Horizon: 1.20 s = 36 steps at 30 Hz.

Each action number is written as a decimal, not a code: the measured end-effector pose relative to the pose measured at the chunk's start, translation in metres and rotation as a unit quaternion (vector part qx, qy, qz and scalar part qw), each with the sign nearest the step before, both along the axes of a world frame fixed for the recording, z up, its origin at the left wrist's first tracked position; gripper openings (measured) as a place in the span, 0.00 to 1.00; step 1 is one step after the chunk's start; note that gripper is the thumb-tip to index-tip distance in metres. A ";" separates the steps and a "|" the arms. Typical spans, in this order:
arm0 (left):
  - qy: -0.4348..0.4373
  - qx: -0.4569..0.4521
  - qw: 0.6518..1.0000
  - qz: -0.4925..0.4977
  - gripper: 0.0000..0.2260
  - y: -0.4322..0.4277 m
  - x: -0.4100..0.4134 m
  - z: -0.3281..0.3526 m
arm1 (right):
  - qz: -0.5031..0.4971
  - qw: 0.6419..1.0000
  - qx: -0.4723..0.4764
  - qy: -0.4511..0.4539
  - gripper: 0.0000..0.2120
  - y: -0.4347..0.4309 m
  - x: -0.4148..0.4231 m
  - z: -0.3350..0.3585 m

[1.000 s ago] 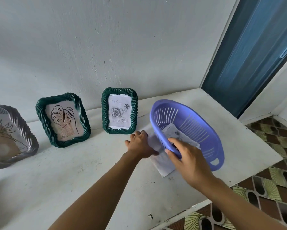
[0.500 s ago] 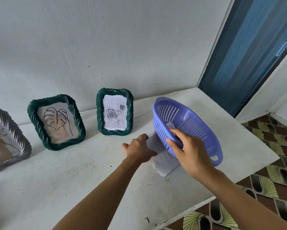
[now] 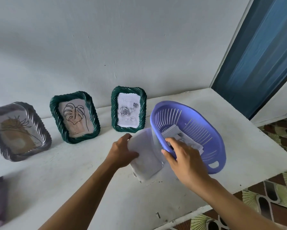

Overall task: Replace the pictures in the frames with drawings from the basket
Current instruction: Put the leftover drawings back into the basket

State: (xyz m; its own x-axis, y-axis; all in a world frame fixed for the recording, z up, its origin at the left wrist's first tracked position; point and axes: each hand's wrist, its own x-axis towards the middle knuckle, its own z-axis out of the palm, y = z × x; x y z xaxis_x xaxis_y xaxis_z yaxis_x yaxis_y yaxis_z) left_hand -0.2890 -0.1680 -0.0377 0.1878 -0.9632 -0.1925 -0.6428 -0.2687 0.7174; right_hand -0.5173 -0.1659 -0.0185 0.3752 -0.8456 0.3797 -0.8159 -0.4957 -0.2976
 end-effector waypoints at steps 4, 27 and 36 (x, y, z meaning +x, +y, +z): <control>0.039 -0.007 0.999 0.037 0.22 0.020 0.029 0.003 | 0.011 1.000 0.013 0.009 0.11 0.009 0.017 -0.009; 0.237 -0.060 0.961 0.128 0.31 0.097 0.080 0.040 | 0.066 0.982 0.051 -0.167 0.15 0.005 0.076 0.006; 0.308 -0.092 0.936 0.141 0.38 0.084 0.069 0.043 | 0.069 0.967 0.151 -0.191 0.29 0.003 0.069 0.029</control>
State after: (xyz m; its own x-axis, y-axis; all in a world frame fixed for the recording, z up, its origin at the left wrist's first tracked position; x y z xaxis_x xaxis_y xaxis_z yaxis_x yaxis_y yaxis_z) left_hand -0.2199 -0.0839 0.0053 0.3467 -0.9198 -0.1835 -0.0132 -0.2004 0.9796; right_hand -0.4480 -0.1628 0.0102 0.3743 -0.8911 0.2565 -0.5501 -0.4361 -0.7122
